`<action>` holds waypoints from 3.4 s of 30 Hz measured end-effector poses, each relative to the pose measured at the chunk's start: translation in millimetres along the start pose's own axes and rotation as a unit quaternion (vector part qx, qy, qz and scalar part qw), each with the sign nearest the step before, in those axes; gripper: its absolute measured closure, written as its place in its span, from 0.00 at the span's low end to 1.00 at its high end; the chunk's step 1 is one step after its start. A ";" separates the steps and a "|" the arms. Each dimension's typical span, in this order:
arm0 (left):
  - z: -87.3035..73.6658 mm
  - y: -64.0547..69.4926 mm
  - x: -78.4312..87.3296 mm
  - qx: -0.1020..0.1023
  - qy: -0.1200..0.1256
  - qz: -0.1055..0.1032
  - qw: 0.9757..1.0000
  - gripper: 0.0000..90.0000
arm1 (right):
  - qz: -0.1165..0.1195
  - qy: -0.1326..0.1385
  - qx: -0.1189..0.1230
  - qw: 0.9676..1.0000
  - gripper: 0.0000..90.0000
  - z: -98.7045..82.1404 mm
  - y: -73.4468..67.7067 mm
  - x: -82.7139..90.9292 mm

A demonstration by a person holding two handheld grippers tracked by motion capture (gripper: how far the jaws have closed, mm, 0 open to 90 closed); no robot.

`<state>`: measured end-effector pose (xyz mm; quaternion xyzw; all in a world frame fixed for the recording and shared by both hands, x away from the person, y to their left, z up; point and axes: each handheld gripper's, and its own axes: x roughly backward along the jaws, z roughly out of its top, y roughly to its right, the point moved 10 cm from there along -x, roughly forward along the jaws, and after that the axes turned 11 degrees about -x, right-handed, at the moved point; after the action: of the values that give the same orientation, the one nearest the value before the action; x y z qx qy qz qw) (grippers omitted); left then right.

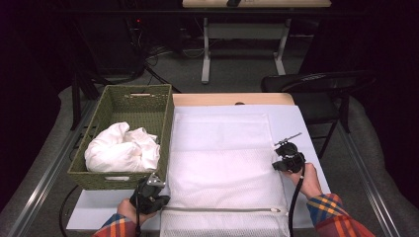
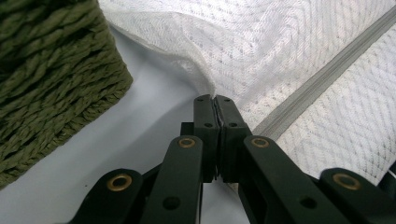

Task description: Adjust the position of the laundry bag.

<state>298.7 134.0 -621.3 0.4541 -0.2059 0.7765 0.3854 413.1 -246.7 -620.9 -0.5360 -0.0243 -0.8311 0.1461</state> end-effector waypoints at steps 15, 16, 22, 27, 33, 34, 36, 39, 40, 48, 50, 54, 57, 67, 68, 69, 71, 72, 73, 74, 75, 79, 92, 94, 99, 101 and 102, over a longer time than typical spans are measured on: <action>-0.3 1.8 3.2 0.012 0.006 -0.012 1.000 0.77 | 0.021 -0.007 -0.012 1.000 0.71 1.1 1.4 3.4; -0.5 1.9 2.7 0.009 0.004 -0.013 1.000 0.76 | 0.017 -0.005 -0.020 1.000 0.68 2.7 1.7 2.3; 0.5 6.4 -3.0 0.002 -0.005 -0.019 1.000 0.85 | 0.011 0.003 -0.012 1.000 0.74 8.1 1.8 -4.9; 3.2 7.9 -7.1 -0.003 -0.009 -0.015 1.000 0.97 | 0.007 0.005 -0.006 1.000 0.90 9.5 3.8 -6.1; 7.8 10.1 -9.6 -0.015 -0.006 -0.009 1.000 0.98 | 0.007 0.005 -0.005 1.000 0.97 10.5 3.8 -5.6; 9.0 10.6 -10.2 -0.015 -0.005 -0.008 1.000 0.98 | 0.007 0.005 -0.005 1.000 0.97 10.5 3.8 -5.6; 11.4 10.5 -11.2 -0.019 -0.004 -0.003 1.000 0.98 | 0.004 0.006 -0.004 1.000 0.97 11.4 5.6 -5.2; 12.7 9.4 -11.1 -0.020 -0.003 0.000 1.000 0.98 | 0.007 0.008 -0.007 1.000 0.97 12.9 5.1 -6.1; 12.7 9.4 -11.1 -0.020 -0.003 0.000 1.000 0.98 | 0.007 0.008 -0.007 1.000 0.97 12.9 5.1 -6.1; 9.5 3.4 -7.5 -0.011 -0.005 0.013 1.000 0.98 | 0.008 0.008 0.004 1.000 0.97 16.9 0.4 -8.1; 9.2 2.6 -7.1 -0.012 -0.005 0.016 1.000 0.98 | 0.009 0.012 0.002 1.000 0.97 18.7 -0.3 -7.8; 11.4 0.7 -6.7 -0.012 0.000 0.023 1.000 0.98 | 0.007 0.014 0.004 1.000 0.97 20.9 0.0 -8.7; 13.5 0.4 -6.9 -0.013 0.006 0.031 0.999 0.98 | 0.006 0.016 0.001 1.000 0.97 22.8 1.2 -9.8; 13.5 -0.4 -8.7 -0.013 0.000 0.034 0.999 0.98 | 0.008 0.025 0.004 1.000 0.97 28.7 3.9 -9.4; 13.1 -0.2 -8.3 -0.011 0.000 0.032 0.999 0.98 | 0.009 0.022 0.003 1.000 0.97 28.0 3.6 -9.2; 12.4 -0.4 -7.7 -0.012 -0.002 0.032 0.999 0.98 | 0.009 0.022 0.003 1.000 0.97 28.0 3.6 -9.2; 11.1 0.0 -6.9 -0.010 -0.005 0.032 0.999 0.98 | 0.013 0.007 0.000 1.000 0.96 25.0 3.1 -8.8; 10.5 -0.6 -6.3 -0.013 -0.007 0.033 0.999 0.98 | 0.014 0.004 0.000 1.000 0.95 24.0 3.2 -8.6; 9.7 -0.7 -5.0 -0.009 -0.006 0.031 0.999 0.98 | 0.020 -0.009 -0.006 1.000 0.88 21.4 2.9 -8.7; 9.7 -0.7 -5.0 -0.009 -0.006 0.031 0.999 0.96 | 0.020 -0.009 -0.006 1.000 0.88 21.4 2.9 -8.7; 9.3 -1.4 -4.2 -0.006 -0.005 0.033 0.999 0.89 | 0.022 -0.005 -0.009 1.000 0.80 22.0 3.0 -9.3; 6.0 0.2 -0.3 0.008 -0.005 0.025 1.000 0.70 | 0.017 -0.001 -0.013 1.000 0.69 23.3 4.0 -10.7; 11.6 8.8 -12.0 -0.012 -0.009 0.006 1.000 0.98 | 0.015 0.004 0.000 1.000 0.97 23.6 1.9 -13.4; 14.2 8.8 -13.4 -0.014 -0.007 0.011 1.000 0.98 | 0.014 0.005 -0.005 1.000 0.97 23.9 2.4 -13.0; 23.0 7.9 -18.1 -0.021 -0.003 0.024 0.999 0.98 | 0.006 0.010 -0.005 1.000 0.97 27.7 8.2 -13.1; 22.8 7.2 -18.1 -0.023 -0.006 0.028 0.999 0.98 | 0.009 0.013 -0.008 1.000 0.97 28.9 8.4 -13.2; 22.2 6.0 -17.0 -0.023 -0.005 0.031 0.999 0.98 | 0.013 0.015 -0.008 1.000 0.97 29.8 7.8 -13.8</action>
<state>311.0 108.5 -624.6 0.4429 -0.2392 0.7806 0.3705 446.7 -245.3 -621.6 -0.5248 -0.0089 -0.8374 0.1527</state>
